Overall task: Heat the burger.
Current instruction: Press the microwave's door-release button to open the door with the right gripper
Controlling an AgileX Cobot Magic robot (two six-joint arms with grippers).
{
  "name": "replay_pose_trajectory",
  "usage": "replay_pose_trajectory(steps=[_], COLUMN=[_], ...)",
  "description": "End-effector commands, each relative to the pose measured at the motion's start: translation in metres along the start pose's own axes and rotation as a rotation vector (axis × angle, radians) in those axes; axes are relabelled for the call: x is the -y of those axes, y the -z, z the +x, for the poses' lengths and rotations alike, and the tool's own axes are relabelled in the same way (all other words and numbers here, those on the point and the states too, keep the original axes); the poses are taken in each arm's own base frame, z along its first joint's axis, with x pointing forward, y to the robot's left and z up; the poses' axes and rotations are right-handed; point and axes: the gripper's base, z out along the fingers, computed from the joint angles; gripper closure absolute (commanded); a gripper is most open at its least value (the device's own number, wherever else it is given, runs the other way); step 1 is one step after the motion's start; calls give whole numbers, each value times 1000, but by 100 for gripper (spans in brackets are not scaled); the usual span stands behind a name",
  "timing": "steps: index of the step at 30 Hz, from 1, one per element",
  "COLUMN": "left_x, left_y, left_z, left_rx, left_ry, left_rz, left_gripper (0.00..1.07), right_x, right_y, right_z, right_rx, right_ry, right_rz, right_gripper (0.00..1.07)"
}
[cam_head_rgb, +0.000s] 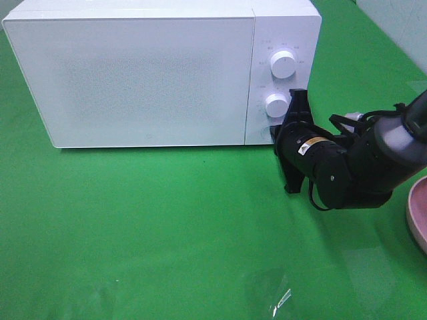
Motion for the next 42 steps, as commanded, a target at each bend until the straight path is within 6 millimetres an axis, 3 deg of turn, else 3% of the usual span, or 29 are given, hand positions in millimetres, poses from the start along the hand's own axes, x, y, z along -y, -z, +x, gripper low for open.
replay_pose_trajectory(steps=[1, 15, 26, 34, 42], left_x=[0, 0, 0, 0, 0], left_y=[0, 0, 0, 0, 0], left_z=[0, 0, 0, 0, 0], left_rx=[4, 4, 4, 4, 4], left_ry=[4, 4, 4, 4, 4], left_rz=[5, 5, 5, 5, 5], left_gripper=[6, 6, 6, 6, 6], right_x=[-4, -4, -21, -47, -53], right_y=[-2, -10, -14, -26, -37], right_z=[0, -1, -1, -1, 1], right_rx=[1, 28, 53, 98, 111], right_ry=[9, 12, 10, 51, 44], right_rz=[-18, -53, -196, -376, -487], right_gripper=[107, 107, 107, 107, 107])
